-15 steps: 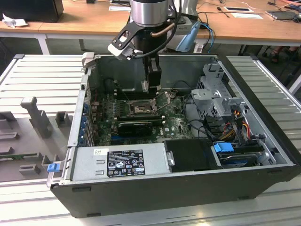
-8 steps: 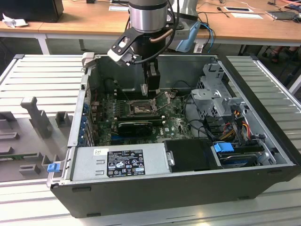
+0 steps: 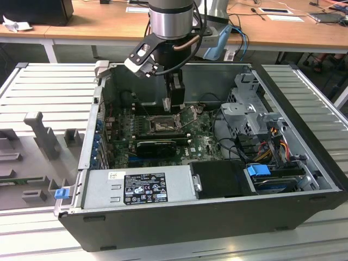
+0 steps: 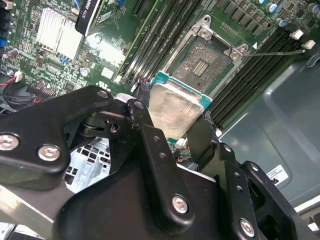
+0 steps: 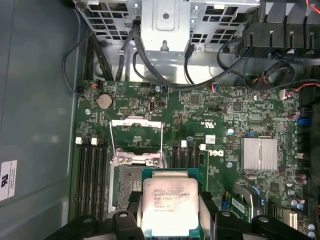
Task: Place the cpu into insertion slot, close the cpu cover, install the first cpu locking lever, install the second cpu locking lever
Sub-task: 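Place the cpu into insertion slot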
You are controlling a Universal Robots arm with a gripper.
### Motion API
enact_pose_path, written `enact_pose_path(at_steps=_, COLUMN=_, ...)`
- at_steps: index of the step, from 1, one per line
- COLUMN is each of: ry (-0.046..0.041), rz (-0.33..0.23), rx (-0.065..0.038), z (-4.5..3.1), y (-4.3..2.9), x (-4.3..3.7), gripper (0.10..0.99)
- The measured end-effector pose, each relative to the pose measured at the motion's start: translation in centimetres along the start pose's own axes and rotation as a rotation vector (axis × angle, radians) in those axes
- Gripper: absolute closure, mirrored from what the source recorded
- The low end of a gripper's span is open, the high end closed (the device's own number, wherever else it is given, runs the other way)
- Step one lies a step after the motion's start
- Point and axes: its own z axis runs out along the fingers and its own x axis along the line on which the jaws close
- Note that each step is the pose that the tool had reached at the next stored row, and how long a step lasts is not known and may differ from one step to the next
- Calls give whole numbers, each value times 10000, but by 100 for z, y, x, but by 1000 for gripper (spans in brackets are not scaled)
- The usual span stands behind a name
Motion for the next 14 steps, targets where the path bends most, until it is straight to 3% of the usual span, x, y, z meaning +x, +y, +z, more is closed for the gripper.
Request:
enact_pose_path(at_steps=5, ry=1, rz=1, rx=0, z=36, y=-6, x=0, gripper=545)
enact_pose_path(at_steps=9, ry=-1, rz=3, rx=0, z=139, y=-24, x=-2, gripper=545)
enact_pose_path(at_steps=14, ry=-12, rz=129, rx=-2, z=172, y=-50, x=-2, gripper=545)
